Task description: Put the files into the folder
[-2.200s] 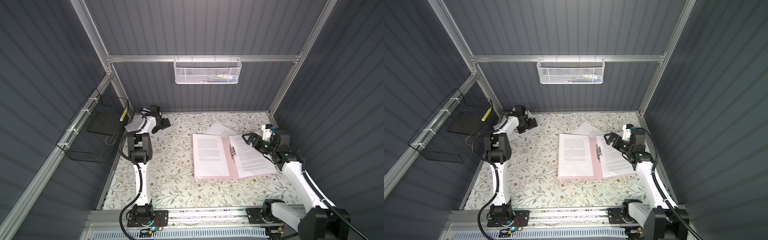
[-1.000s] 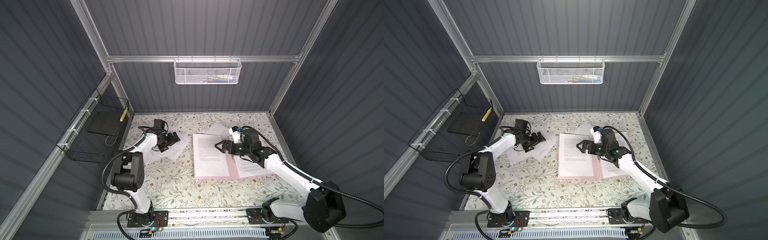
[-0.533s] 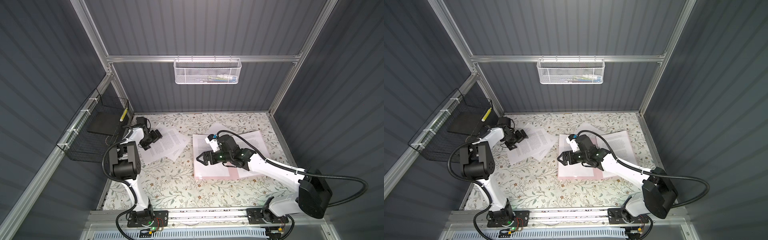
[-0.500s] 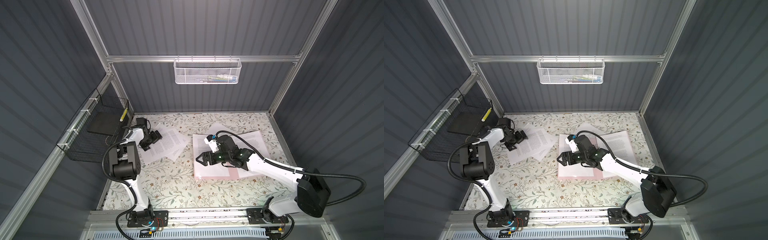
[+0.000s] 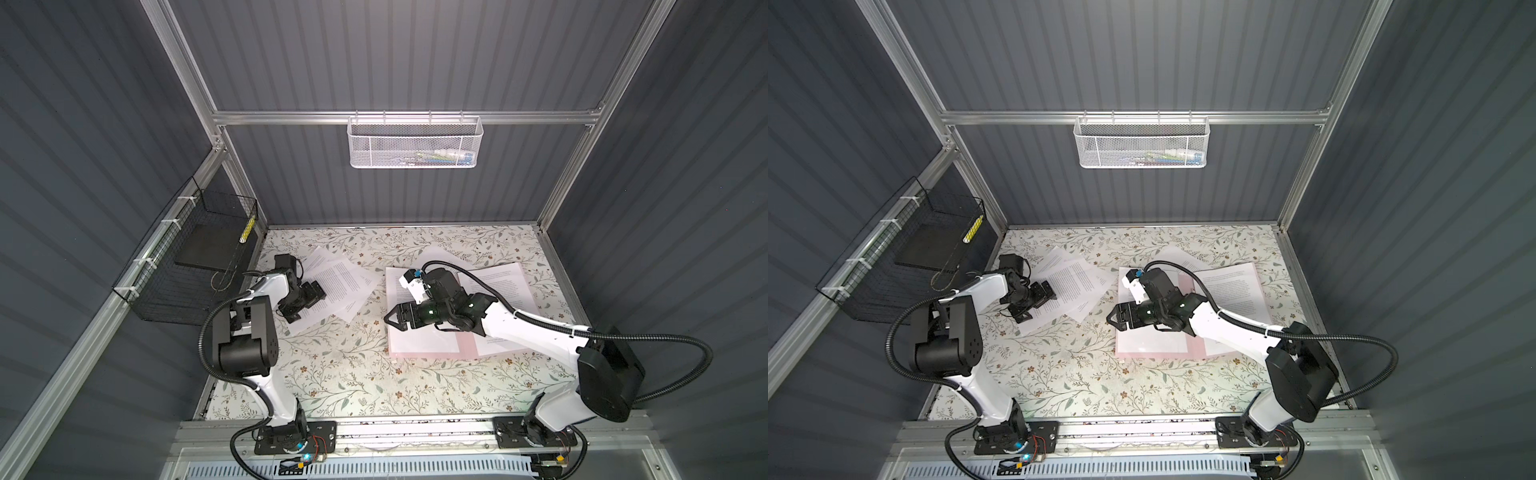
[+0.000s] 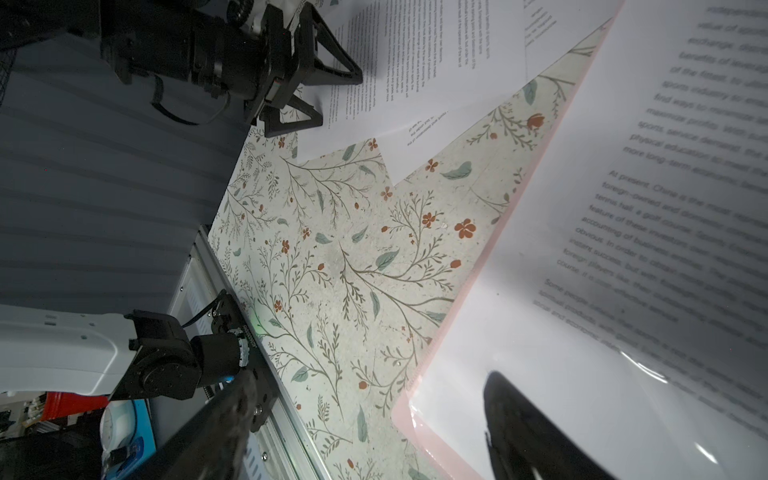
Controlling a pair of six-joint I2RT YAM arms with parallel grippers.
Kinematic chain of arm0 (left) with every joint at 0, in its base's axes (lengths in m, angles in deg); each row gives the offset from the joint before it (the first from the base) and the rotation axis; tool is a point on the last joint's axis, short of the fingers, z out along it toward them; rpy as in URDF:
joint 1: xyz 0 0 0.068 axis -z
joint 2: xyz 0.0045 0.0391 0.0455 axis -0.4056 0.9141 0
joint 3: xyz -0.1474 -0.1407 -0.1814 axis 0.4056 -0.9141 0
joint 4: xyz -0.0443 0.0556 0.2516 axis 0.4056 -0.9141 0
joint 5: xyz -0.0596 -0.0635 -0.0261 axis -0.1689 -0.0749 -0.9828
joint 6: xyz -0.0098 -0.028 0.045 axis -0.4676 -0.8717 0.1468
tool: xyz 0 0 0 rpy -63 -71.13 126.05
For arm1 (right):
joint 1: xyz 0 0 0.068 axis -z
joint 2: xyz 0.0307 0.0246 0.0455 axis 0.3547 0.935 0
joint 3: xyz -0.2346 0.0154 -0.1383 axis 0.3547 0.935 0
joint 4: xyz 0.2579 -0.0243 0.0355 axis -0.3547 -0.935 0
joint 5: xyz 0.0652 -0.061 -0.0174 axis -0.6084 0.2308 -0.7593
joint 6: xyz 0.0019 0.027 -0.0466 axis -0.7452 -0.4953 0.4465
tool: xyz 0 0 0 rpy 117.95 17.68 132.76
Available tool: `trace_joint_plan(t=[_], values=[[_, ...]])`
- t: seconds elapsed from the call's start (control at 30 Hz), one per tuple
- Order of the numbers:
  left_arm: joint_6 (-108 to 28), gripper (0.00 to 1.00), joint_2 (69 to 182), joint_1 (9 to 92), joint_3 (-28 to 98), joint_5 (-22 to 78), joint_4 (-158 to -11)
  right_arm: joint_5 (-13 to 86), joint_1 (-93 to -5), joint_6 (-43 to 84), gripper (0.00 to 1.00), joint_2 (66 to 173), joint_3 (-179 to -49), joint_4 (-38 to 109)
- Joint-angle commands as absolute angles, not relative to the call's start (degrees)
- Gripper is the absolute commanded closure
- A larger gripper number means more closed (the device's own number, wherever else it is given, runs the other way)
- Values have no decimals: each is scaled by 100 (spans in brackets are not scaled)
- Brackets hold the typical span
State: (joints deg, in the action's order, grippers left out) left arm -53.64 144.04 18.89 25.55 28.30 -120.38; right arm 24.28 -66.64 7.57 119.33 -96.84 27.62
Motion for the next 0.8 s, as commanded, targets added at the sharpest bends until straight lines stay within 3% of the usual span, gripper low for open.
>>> trace_joint_plan(t=[0.0,0.2,0.47,0.63,0.77], values=[[-5747,0,13918,1883,1843,2460,-12063,2515,-6701,776,12,12104,-9893,2703],[-6252,0,12622,2135,672,2038,-11885,2307,-6710,599,14,12542,-10150,2863],[-7024,0,11711,3394,-103,2039,-11750,2251,-6780,572,18,13108,-10795,2764],[-6501,0,11525,3500,549,2650,-12318,2250,-6806,581,18,13235,-10929,2697],[-6198,0,12212,3474,1345,2967,-12367,2323,-6858,558,14,13227,-10866,2718]])
